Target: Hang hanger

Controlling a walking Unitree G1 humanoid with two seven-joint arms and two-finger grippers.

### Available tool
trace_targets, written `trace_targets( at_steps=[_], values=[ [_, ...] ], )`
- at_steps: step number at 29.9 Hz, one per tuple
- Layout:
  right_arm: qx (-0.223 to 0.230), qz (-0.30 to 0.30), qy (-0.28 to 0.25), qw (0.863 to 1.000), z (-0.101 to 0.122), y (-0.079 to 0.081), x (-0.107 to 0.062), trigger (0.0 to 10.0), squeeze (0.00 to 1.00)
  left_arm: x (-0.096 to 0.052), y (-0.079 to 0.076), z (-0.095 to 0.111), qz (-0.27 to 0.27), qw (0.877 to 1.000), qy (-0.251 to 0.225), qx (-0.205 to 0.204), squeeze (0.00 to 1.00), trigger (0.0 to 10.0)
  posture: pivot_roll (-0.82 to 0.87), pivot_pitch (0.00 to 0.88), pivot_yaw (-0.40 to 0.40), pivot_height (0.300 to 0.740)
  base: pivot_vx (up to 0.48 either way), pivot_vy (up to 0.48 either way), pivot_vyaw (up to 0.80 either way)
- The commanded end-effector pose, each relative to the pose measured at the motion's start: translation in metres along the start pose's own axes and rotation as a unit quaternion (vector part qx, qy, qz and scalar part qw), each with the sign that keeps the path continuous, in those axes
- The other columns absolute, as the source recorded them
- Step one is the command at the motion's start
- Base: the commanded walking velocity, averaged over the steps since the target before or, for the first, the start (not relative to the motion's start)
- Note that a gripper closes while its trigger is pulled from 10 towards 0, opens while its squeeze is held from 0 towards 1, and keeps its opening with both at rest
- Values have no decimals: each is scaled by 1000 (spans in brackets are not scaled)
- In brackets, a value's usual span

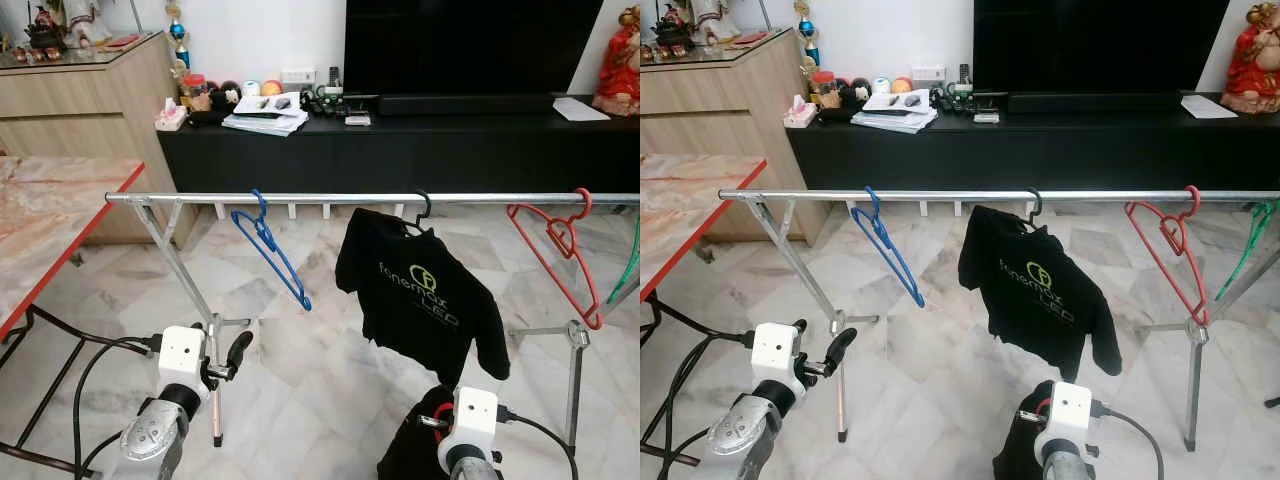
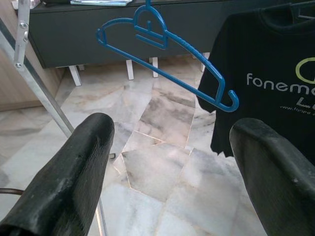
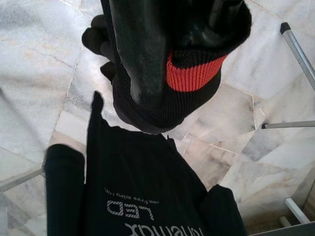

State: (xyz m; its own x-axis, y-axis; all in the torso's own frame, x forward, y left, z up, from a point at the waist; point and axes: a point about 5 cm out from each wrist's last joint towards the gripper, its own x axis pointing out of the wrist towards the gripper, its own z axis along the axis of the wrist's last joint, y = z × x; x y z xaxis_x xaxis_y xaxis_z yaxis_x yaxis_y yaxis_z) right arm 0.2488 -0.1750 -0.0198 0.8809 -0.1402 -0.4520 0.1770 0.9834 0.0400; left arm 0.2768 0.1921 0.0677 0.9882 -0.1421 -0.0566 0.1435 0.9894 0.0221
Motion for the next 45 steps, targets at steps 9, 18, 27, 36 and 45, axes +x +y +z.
trace_targets(
  at_steps=[9,18,27,36,45],
  values=[
    [9,2,-18,1000,7,3,4,10000,0,3,-1,5,-8,1000,-2,4,0,10000,2,0,57,740,146,0,0],
    [30,-1,-30,999,11,3,5,10000,0,4,2,7,-3,1000,-2,6,0,10000,10,12,59,740,300,0,0],
    [31,2,-32,999,11,5,5,10000,0,3,4,9,-1,1000,0,8,0,10000,14,19,64,740,304,0,-407],
    [30,8,-37,999,12,8,5,10000,0,3,6,10,0,1000,2,12,0,10000,17,20,65,740,305,0,-89],
    [12,25,-41,999,12,12,5,10000,0,6,8,12,16,1000,8,12,0,10000,17,20,64,740,198,0,0]
  ],
)
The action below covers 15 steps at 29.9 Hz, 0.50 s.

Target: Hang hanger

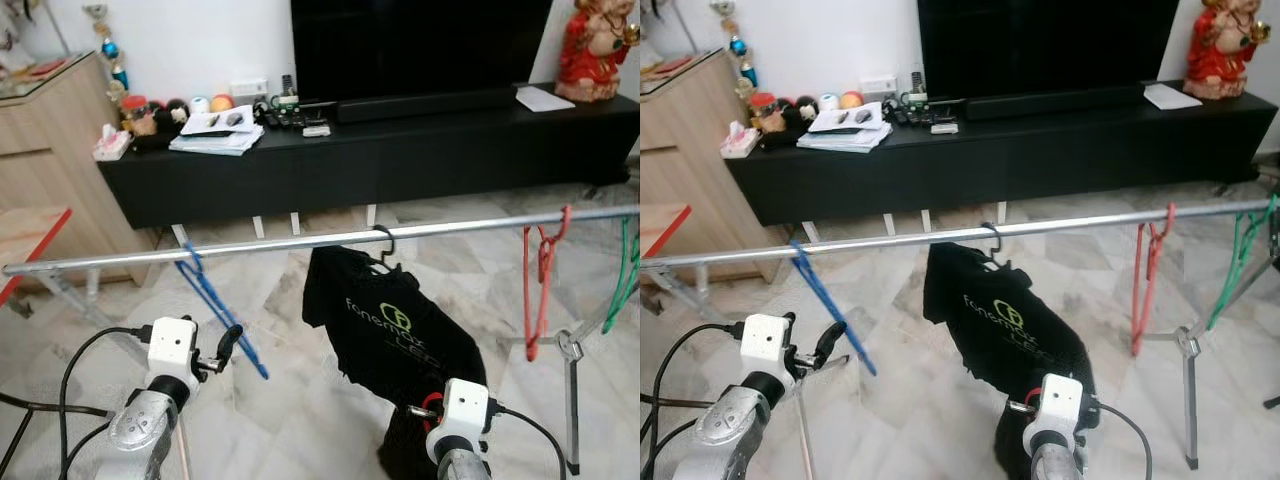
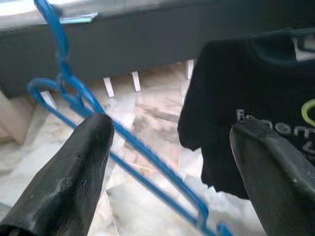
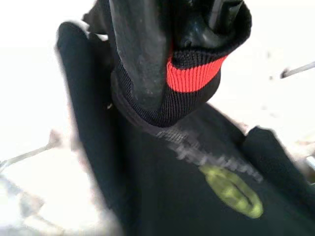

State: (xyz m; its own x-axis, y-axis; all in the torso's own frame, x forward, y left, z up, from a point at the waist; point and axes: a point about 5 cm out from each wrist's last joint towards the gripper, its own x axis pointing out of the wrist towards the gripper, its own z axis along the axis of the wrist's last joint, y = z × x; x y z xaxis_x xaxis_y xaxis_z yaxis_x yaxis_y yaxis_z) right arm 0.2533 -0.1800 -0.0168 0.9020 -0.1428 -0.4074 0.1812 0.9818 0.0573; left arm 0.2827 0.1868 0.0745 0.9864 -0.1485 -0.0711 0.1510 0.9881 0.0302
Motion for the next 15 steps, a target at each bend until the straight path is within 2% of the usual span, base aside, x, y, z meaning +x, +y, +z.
trace_targets(
  at_steps=[1,4,11,15],
  values=[
    [4,24,-16,1000,6,17,2,10000,0,0,13,5,22,1000,1,6,0,10000,15,20,63,740,0,0,0],
    [4,26,-16,1000,6,17,2,10000,0,3,17,3,41,999,17,5,0,10000,15,20,63,740,0,0,0],
    [2,29,-17,999,6,17,2,10000,0,3,16,3,45,999,11,-15,0,10000,9,19,62,740,0,0,0],
    [-10,36,-20,999,7,18,1,10000,0,2,16,3,46,999,12,-15,0,10000,11,21,58,740,0,419,120]
  ],
)
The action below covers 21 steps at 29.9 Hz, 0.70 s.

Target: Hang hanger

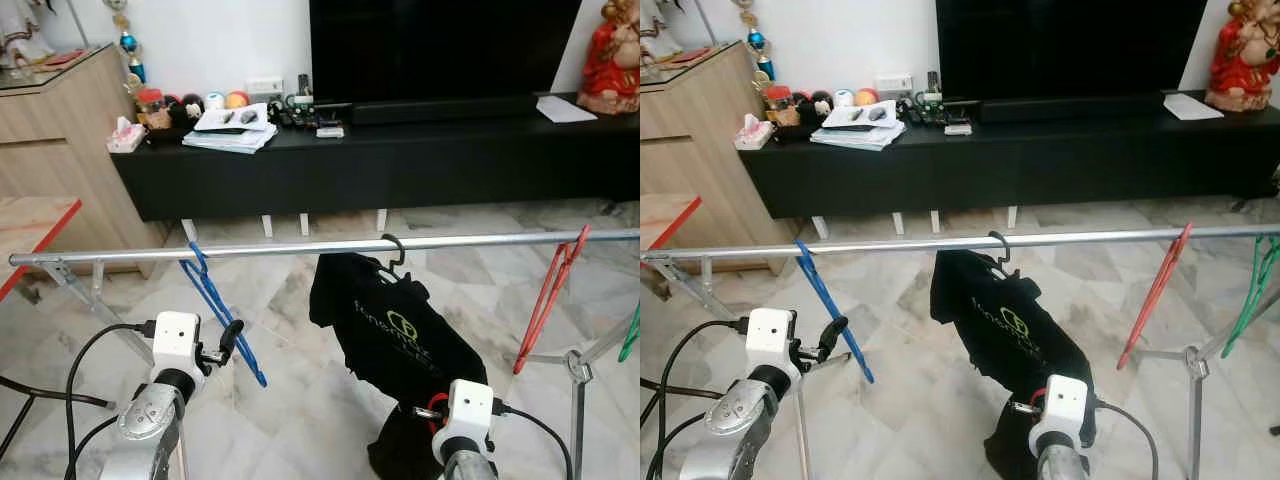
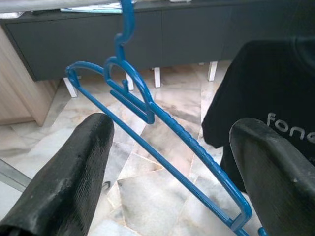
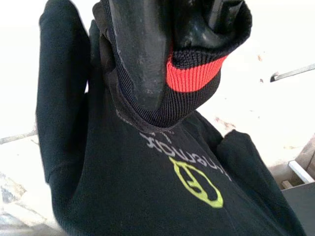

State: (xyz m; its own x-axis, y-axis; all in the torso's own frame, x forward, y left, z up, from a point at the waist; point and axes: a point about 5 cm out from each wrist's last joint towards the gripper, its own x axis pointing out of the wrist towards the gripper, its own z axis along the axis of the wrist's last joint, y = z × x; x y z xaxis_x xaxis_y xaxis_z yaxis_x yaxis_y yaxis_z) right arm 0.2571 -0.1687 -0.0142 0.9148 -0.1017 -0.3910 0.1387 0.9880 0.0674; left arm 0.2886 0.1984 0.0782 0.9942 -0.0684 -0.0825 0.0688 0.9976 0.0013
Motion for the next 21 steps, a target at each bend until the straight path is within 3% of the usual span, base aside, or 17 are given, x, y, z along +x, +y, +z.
trace_targets(
  at_steps=[1,4,21],
  values=[
    [-7,15,-13,1000,4,6,1,10000,0,-1,3,-1,6,1000,5,3,0,10000,11,21,58,740,0,431,481],
    [-8,17,-11,1000,3,7,1,10000,0,-1,3,-1,1,1000,6,12,0,10000,11,21,58,740,0,112,460],
    [-1,14,-8,1000,2,6,1,10000,0,1,-3,0,-15,1000,3,8,0,10000,9,18,58,740,0,0,0]
  ],
)
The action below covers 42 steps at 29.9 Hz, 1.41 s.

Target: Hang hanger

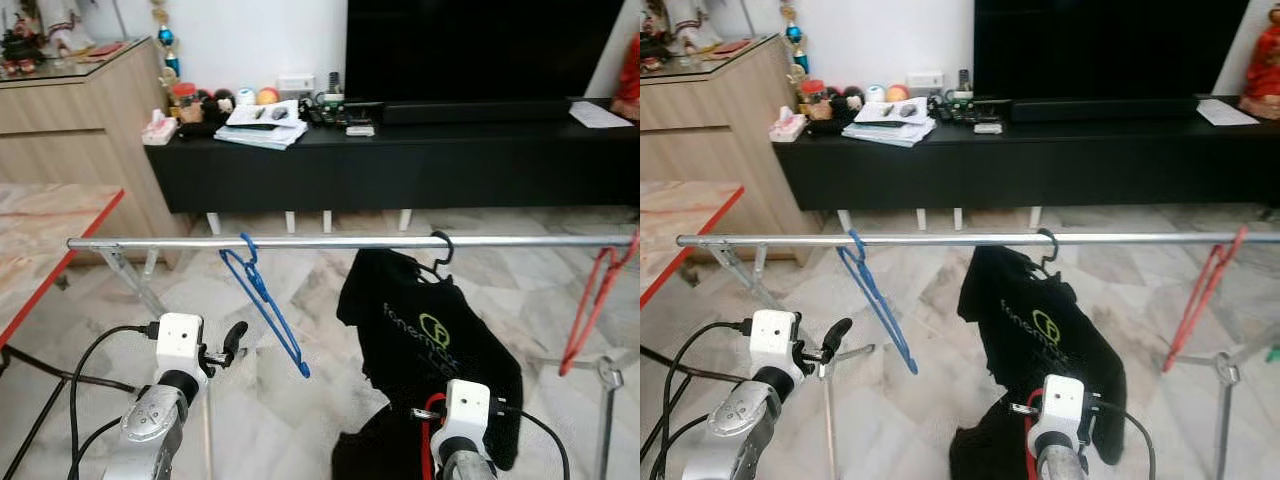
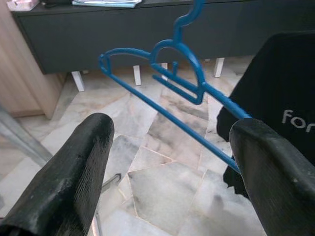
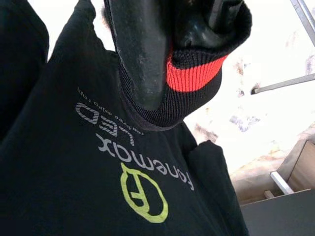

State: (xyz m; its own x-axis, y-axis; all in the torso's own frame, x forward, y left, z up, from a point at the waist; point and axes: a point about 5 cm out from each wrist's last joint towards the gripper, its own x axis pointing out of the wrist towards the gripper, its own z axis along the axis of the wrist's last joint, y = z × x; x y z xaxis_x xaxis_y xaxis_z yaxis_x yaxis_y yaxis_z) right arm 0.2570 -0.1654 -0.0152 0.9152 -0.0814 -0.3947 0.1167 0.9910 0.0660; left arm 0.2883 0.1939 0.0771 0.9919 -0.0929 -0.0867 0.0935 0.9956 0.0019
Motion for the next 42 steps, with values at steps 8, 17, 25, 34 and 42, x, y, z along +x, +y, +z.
trace_targets(
  at_steps=[8,17,25,34,42],
  values=[
    [-2,9,-11,1000,3,4,1,10000,0,1,1,1,-5,1000,6,13,0,10000,10,19,59,740,104,0,0],
    [-6,14,-10,1000,3,7,1,10000,0,2,1,2,-8,1000,4,12,0,10000,14,19,58,740,303,0,0],
    [-3,11,-9,1000,3,5,1,10000,0,2,0,3,-12,1000,1,11,0,10000,12,19,58,740,308,0,0],
    [-3,12,-6,1000,1,6,0,10000,0,1,-1,3,-18,1000,1,9,0,10000,15,21,56,740,0,0,0],
    [-3,12,-6,1000,1,6,1,10000,0,5,-2,3,-17,999,21,27,0,10000,15,24,57,740,0,0,0]
  ],
)
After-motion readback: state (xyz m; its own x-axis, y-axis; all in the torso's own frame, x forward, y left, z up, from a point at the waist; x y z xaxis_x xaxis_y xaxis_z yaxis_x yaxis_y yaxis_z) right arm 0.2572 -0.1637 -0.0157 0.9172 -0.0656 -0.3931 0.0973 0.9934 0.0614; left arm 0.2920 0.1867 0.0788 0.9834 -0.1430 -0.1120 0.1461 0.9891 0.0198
